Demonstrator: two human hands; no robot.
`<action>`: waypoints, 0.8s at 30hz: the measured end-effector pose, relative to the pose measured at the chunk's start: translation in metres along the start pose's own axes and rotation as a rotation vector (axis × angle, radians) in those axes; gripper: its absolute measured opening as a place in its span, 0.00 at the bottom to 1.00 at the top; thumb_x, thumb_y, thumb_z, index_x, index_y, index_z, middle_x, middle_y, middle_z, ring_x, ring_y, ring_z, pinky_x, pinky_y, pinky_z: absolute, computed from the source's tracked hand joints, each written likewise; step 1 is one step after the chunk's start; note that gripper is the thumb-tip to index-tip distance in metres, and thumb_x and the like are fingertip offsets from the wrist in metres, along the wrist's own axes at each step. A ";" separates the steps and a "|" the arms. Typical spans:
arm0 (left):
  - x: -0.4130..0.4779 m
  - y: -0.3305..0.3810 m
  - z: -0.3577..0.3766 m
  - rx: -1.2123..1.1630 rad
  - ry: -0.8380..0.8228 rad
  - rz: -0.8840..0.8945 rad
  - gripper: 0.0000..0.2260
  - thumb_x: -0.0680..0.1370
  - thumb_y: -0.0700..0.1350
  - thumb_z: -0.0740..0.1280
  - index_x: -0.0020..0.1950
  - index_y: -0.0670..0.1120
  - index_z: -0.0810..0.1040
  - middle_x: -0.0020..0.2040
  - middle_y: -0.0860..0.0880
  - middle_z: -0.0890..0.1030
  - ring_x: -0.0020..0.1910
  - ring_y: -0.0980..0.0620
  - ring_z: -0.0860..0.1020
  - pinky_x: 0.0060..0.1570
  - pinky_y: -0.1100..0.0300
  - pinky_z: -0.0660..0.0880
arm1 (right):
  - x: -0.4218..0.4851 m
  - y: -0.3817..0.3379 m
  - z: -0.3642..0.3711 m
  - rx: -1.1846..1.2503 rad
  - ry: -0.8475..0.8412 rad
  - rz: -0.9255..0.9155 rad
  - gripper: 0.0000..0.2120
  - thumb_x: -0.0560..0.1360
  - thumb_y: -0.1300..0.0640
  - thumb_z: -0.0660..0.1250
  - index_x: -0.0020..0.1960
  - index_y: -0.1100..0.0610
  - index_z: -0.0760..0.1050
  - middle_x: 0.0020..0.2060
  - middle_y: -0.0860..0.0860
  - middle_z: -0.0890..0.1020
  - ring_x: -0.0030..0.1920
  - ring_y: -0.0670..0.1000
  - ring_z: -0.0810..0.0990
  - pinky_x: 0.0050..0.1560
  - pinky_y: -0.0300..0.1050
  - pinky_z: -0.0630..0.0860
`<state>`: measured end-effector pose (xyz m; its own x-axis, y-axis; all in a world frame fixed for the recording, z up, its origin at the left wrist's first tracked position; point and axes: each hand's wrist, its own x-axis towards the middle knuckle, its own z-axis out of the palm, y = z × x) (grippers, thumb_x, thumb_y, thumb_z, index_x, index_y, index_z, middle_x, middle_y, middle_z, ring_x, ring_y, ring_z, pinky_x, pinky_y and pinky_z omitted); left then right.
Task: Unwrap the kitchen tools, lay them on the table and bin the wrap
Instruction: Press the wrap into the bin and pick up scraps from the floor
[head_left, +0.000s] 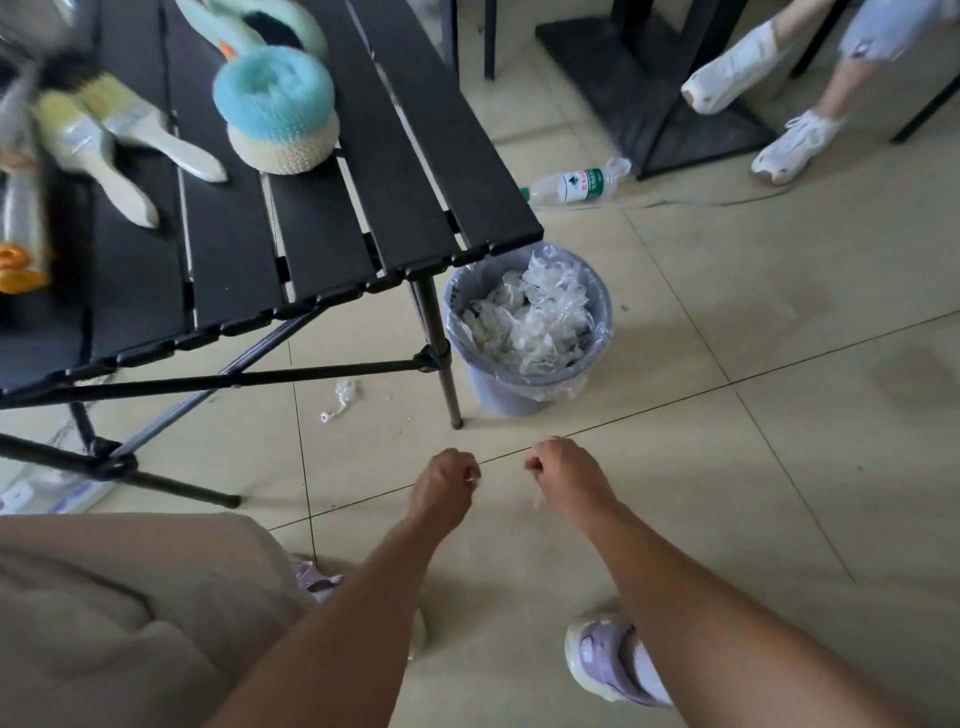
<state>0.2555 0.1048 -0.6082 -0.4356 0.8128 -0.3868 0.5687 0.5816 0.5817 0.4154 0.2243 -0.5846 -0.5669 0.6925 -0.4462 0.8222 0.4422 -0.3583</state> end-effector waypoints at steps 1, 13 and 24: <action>0.001 0.008 -0.008 -0.005 0.025 0.024 0.06 0.79 0.35 0.69 0.52 0.41 0.85 0.52 0.43 0.83 0.53 0.43 0.80 0.47 0.56 0.73 | -0.002 -0.002 -0.011 0.009 0.033 -0.012 0.08 0.78 0.62 0.70 0.54 0.54 0.84 0.56 0.54 0.84 0.55 0.58 0.84 0.50 0.45 0.76; 0.006 0.085 -0.076 -0.245 0.379 0.214 0.04 0.82 0.38 0.65 0.48 0.45 0.75 0.46 0.49 0.80 0.46 0.47 0.78 0.49 0.47 0.78 | -0.018 -0.036 -0.098 0.146 0.283 -0.160 0.09 0.79 0.63 0.67 0.53 0.57 0.86 0.50 0.54 0.88 0.51 0.56 0.85 0.51 0.48 0.79; 0.052 0.120 -0.083 -0.240 0.351 0.192 0.09 0.82 0.34 0.64 0.56 0.44 0.82 0.56 0.48 0.84 0.54 0.48 0.82 0.52 0.56 0.79 | 0.025 -0.025 -0.135 0.483 0.493 -0.040 0.10 0.78 0.66 0.71 0.55 0.59 0.88 0.51 0.51 0.89 0.52 0.50 0.86 0.58 0.41 0.79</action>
<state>0.2431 0.2144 -0.4995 -0.5719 0.8202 -0.0145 0.5025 0.3642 0.7841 0.3877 0.3074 -0.4766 -0.4133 0.9097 -0.0410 0.6216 0.2490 -0.7427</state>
